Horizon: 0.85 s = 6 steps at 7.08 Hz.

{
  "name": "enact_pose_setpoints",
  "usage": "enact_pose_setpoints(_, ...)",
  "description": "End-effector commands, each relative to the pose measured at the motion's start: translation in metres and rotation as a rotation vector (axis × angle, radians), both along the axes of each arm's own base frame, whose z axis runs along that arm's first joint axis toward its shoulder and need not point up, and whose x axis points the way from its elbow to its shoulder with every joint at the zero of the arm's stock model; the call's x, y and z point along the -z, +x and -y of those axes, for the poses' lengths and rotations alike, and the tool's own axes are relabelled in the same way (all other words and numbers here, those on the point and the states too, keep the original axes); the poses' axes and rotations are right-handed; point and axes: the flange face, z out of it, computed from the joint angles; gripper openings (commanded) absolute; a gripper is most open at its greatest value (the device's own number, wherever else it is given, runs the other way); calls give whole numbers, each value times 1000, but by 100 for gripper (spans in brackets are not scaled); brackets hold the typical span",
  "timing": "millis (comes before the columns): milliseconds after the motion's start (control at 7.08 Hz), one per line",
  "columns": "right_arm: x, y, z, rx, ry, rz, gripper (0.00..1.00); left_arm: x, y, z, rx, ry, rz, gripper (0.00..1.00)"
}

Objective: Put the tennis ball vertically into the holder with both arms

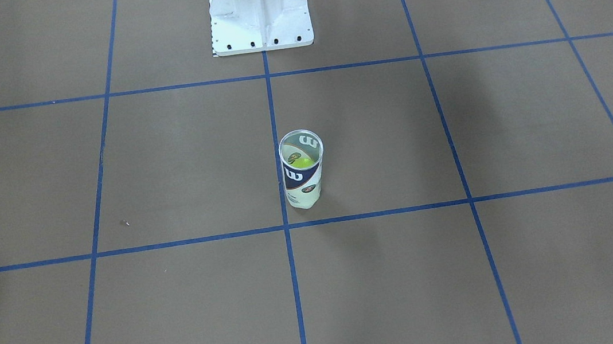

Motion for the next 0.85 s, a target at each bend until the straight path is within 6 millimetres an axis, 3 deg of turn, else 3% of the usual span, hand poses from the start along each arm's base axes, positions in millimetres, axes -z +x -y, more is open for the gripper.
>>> enact_pose_setpoints(0,-33,14,-31,-27,-58,38,99,-41,-6,-31,0,-69,-5,100)
enact_pose_setpoints(141,-35,31,-34,-59,-68,39,99,-42,-6,-48,-21,-58,-22,100)
enact_pose_setpoints(283,-38,43,-38,-84,-76,41,99,-34,-8,-52,-71,0,-16,100)
enact_pose_setpoints(565,-44,46,-44,-89,-86,41,99,-40,-17,-69,-140,37,-16,100)
enact_pose_setpoints(707,-45,50,-45,-97,-87,42,99,-40,-17,-68,-140,24,-15,100)
